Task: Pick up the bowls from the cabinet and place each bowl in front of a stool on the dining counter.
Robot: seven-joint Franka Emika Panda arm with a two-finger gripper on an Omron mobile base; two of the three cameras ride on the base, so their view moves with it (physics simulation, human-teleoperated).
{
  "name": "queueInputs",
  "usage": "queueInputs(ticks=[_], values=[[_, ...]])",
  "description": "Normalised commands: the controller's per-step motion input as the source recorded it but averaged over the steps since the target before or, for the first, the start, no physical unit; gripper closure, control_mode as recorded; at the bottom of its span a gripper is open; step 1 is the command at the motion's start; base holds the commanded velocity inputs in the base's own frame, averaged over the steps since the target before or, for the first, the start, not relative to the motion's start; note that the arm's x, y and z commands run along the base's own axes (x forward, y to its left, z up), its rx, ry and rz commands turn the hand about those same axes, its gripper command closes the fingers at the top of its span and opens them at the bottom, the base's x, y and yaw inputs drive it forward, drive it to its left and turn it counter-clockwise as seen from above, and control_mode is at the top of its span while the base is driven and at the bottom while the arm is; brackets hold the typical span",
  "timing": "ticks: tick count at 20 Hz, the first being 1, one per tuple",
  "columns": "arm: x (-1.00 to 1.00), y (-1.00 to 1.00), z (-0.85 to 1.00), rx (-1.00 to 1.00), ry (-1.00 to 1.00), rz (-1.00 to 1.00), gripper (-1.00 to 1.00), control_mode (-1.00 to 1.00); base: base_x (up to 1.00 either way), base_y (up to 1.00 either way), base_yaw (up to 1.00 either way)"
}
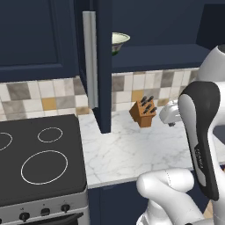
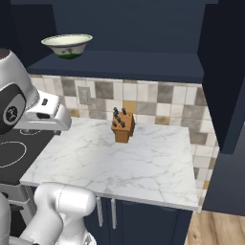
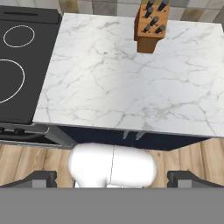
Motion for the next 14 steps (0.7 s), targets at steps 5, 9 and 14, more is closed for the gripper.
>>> queueInputs(ticks=[5, 9, 14], values=[[0.00, 0.00, 0.00, 0.00, 0.00, 0.00, -1.00, 1.00, 0.00, 0.00, 0.00], [0.00, 0.00, 0.00, 0.00, 0.00, 0.00, -1.00, -1.00, 0.00, 0.00, 0.00], [-0.14, 0.00, 0.08, 0.00, -0.01, 0.00, -1.00, -1.00, 0.00, 0.00, 0.00]])
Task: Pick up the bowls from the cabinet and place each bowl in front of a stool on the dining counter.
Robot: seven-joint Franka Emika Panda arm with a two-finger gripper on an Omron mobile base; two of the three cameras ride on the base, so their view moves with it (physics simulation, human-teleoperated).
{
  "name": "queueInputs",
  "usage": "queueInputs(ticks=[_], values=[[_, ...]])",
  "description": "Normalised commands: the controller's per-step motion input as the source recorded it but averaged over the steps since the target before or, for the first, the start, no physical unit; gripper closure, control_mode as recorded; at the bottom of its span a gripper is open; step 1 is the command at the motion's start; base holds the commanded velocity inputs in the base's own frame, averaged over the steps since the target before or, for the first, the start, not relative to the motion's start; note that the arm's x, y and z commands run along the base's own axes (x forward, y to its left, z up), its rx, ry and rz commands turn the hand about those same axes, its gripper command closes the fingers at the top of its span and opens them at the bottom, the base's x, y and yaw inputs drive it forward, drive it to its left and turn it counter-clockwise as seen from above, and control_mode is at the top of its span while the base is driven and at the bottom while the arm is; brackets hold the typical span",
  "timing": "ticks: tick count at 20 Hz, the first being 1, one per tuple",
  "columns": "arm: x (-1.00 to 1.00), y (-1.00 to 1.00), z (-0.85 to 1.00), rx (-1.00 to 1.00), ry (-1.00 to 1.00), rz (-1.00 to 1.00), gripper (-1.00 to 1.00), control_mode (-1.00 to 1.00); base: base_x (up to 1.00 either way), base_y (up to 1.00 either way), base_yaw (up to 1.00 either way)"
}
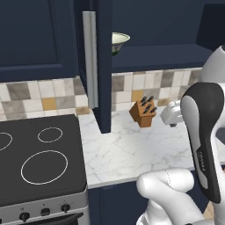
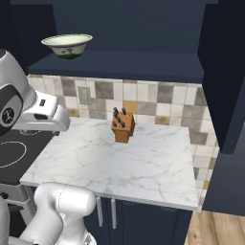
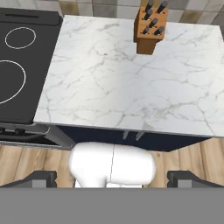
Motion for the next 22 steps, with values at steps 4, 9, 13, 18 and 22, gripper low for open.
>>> queueInputs(ticks=[4, 9, 13, 18, 22], values=[[-0.37, -0.17, 0.40, 0.06, -0.09, 0.00, -1.00, -1.00, 0.00, 0.00, 0.00], [-0.35, -0.11, 0.40, 0.11, -0.16, 0.00, -1.00, -1.00, 0.00, 0.00, 0.00], [-0.08, 0.00, 0.18, 0.16, -0.09, -0.02, -1.00, -1.00, 0.00, 0.00, 0.00], [0.00, 0.00, 0.13, 0.17, -0.03, -0.07, -1.00, -1.00, 0.00, 0.00, 0.00], [0.00, 0.00, 0.26, 0.20, 0.00, -0.10, -1.00, -1.00, 0.00, 0.00, 0.00]])
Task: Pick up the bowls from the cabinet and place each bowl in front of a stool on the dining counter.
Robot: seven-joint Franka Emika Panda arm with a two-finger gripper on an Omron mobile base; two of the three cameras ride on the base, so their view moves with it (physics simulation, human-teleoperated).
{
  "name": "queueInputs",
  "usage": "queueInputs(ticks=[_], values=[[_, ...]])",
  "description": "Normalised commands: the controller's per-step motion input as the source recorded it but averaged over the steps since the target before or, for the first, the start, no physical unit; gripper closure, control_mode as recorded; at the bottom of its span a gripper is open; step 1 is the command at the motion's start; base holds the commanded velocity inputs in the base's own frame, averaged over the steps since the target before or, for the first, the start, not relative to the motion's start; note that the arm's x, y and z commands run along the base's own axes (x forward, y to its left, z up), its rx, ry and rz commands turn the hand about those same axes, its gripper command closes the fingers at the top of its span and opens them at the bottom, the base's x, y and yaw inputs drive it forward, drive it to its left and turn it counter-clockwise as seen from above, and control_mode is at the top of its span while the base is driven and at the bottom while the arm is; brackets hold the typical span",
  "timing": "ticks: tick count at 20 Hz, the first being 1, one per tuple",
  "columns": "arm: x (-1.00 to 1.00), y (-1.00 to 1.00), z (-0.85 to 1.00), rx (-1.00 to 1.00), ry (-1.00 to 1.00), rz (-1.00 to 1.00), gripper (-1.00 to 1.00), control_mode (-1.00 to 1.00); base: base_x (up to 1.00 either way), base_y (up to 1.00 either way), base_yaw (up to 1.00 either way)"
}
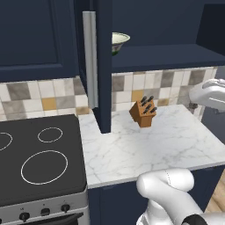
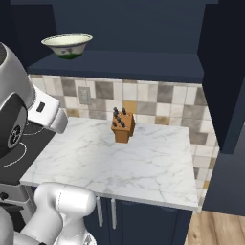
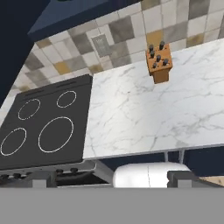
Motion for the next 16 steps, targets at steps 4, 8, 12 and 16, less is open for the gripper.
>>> queueInputs(ticks=[4, 8, 12, 16], values=[[0.00, 0.00, 0.21, 0.17, 0.00, -0.15, -1.00, -1.00, 0.00, 0.00, 0.00], [0.00, 0.00, 0.21, 0.16, 0.00, -0.20, -1.00, -1.00, 0.00, 0.00, 0.00], [0.00, 0.03, 0.23, 0.13, 0.00, -0.25, -1.00, -1.00, 0.00, 0.00, 0.00], [0.00, 0.09, 0.24, 0.10, 0.00, -0.19, -1.00, -1.00, 0.00, 0.00, 0.00]])
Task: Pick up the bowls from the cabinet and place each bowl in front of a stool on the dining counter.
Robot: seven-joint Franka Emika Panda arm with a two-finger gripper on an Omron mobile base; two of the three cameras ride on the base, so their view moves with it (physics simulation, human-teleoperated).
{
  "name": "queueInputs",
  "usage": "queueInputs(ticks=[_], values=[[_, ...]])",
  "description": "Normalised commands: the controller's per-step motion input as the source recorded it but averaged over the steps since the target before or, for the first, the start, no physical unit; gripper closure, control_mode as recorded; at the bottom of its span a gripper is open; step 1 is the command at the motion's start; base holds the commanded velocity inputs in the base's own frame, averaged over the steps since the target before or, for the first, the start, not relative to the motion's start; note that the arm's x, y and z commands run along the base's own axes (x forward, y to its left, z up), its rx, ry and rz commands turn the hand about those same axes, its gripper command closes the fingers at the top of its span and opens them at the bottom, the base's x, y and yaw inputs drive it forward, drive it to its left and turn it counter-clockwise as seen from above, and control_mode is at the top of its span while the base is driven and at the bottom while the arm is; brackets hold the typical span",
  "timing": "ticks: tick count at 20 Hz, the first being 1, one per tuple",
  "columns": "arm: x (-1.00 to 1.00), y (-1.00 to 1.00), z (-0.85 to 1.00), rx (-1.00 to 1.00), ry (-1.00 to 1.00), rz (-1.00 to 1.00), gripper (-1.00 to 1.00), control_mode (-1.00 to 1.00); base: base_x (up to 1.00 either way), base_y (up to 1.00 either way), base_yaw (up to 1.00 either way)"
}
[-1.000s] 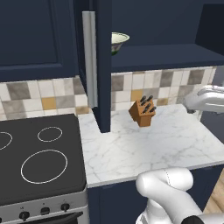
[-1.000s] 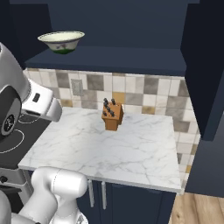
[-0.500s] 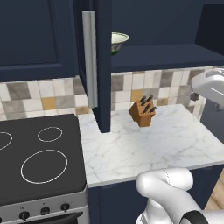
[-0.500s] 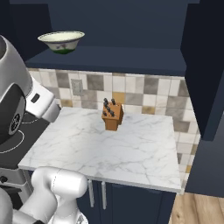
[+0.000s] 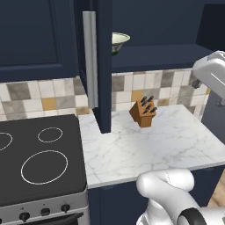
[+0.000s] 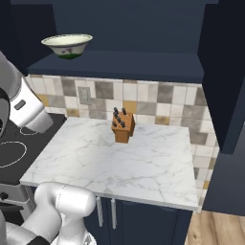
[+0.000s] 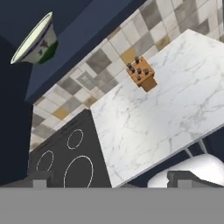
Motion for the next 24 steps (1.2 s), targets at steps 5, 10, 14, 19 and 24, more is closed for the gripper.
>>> queueInputs(ticks=[5, 10, 14, 19, 24], values=[[0.00, 0.04, 0.24, 0.11, 0.00, -0.12, -1.00, -1.00, 0.00, 0.00, 0.00], [0.07, 0.00, 0.23, 0.04, 0.00, -0.09, -1.00, -1.00, 0.00, 0.00, 0.00], [0.19, 0.00, 0.16, 0.01, 0.00, -0.07, -1.00, -1.00, 0.00, 0.00, 0.00], [0.24, 0.00, 0.09, 0.03, 0.00, -0.05, -1.00, -1.00, 0.00, 0.00, 0.00], [0.22, 0.00, 0.05, 0.02, 0.00, -0.01, -1.00, -1.00, 0.00, 0.00, 0.00]])
